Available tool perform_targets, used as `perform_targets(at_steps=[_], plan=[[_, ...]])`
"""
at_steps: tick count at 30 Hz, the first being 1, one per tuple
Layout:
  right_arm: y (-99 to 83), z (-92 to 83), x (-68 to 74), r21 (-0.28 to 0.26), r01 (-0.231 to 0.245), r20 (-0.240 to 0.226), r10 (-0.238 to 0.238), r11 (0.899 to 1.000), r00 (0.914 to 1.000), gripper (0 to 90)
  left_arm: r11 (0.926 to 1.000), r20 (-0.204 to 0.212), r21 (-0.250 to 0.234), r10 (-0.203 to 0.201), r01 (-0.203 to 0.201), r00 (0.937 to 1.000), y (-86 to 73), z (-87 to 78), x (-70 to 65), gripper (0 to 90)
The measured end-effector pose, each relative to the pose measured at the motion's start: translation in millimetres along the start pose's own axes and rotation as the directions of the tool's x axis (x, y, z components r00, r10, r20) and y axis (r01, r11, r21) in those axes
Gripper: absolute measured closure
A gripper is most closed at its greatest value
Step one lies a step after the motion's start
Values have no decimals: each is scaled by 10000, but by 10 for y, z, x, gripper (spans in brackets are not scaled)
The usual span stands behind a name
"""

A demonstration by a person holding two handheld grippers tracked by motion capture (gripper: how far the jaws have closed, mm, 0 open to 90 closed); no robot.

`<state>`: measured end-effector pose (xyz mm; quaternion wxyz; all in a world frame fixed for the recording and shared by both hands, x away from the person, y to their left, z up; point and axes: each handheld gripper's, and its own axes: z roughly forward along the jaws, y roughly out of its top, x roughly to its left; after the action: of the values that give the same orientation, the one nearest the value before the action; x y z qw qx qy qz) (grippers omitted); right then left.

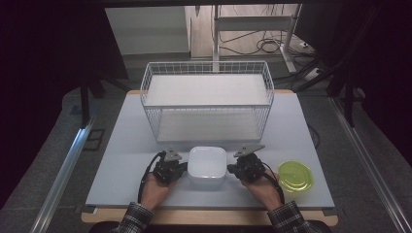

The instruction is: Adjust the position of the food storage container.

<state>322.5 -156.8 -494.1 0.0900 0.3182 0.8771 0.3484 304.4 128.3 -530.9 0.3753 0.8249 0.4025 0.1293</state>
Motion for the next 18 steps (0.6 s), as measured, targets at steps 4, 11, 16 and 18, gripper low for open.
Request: perform_targets(at_steps=[4, 11, 16, 18], plan=[[-45, -39, 20, 13, 15, -44, -15, 10000, 10000, 898, 9999, 75, 89, 89, -90, 9999, -12, -4, -55, 897], [-131, -133, 40, 92, -40, 149, 38, 9999, 9999, 898, 9988, 308, 226, 423, -430, 9986, -43, -53, -216, 897], [-150, -144, 16, 92, -169, 137, 168, 9998, 9998, 898, 9969, 264, 349, 694, -703, 9972, -44, -69, -263, 896], [-152, -137, 13, 137, -271, 148, 269, 9995, 9995, 888, 9974, 338, 337, 625, -637, 9975, -38, -81, -244, 882]])
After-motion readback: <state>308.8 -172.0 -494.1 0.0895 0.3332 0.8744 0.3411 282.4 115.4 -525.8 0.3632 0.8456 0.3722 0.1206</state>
